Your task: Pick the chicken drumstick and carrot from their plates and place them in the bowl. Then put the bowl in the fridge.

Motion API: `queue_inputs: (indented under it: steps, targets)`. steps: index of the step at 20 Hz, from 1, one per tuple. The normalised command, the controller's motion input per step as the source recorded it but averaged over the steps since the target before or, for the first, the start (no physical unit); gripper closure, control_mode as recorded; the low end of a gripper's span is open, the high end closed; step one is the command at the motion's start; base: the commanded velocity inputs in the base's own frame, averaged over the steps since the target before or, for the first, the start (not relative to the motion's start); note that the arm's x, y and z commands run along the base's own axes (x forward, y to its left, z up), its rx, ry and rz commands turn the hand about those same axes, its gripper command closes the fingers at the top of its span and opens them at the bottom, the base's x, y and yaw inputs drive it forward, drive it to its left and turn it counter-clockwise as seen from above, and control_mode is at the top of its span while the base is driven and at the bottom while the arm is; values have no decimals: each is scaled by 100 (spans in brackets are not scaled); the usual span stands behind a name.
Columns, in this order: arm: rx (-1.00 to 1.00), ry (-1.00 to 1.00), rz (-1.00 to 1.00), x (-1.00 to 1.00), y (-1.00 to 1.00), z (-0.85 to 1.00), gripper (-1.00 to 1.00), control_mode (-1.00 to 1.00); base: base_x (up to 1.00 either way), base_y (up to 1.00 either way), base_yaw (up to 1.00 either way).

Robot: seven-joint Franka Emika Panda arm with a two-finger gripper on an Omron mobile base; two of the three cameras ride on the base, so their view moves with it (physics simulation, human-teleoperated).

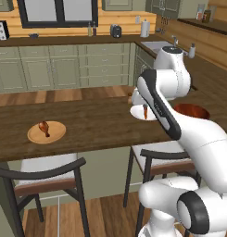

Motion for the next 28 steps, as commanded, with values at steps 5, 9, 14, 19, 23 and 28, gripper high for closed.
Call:
queue_inputs:
  steps: [5,9,14,19,23,28]
  targets:
    - [0,0,-1,-9,28,-14,-100,-100,0,0,0]
    - [0,0,-7,-3,100,-38,-100,-100,0,0,0]
    - [3,0,-6,1,100,-28,-100,-100,0,0,0]
    - [4,0,-8,21,93,-11,-100,-100,0,0,0]
    - [0,4,-4,44,87,-7,-100,-100,0,0,0]
    - [0,3,0,27,46,-19,-100,-100,0,0,0]
